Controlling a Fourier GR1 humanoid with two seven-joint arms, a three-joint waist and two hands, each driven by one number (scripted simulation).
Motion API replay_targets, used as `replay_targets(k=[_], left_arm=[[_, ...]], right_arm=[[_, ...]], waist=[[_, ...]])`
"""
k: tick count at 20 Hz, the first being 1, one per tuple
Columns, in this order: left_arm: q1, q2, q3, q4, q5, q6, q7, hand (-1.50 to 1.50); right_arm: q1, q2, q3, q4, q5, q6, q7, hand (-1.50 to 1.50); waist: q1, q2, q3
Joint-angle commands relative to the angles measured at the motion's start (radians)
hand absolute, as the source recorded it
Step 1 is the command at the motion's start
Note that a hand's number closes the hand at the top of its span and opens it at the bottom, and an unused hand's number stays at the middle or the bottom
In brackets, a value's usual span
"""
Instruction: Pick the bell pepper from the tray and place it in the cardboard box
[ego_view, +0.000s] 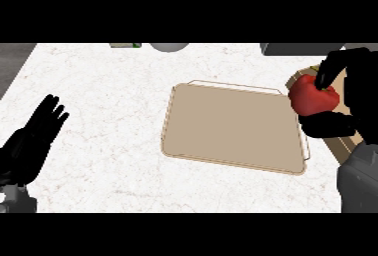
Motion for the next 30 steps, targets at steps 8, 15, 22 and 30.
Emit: replay_targets(k=[8, 15, 22, 30], left_arm=[[-0.011, 0.008, 0.018, 0.019, 0.014, -0.027, -0.007, 0.0], [0.051, -0.032, -0.02, -0.053, -0.03, -0.001, -0.002, 0.0], [0.059, 0.002, 0.018, -0.081, 0.018, -0.044, 0.021, 0.0], [0.029, -0.037, -0.012, -0.022, -0.032, -0.017, -0.029, 0.0]], right_arm=[[-0.099, -0.215, -0.25, 0.143, -0.056, -0.009, -0.075, 1.5], [-0.013, -0.275, -0.276, 0.277, -0.073, -0.156, -0.227, 1.5], [0.074, -0.344, -0.371, 0.526, -0.103, -0.372, -0.451, 1.5], [0.019, -0.315, -0.376, 0.765, -0.175, -0.323, -0.457, 1.5]], waist=[[0.005, 0.004, 0.001], [0.009, 0.004, 0.001], [0.011, 0.005, 0.001], [0.013, 0.006, 0.001]])
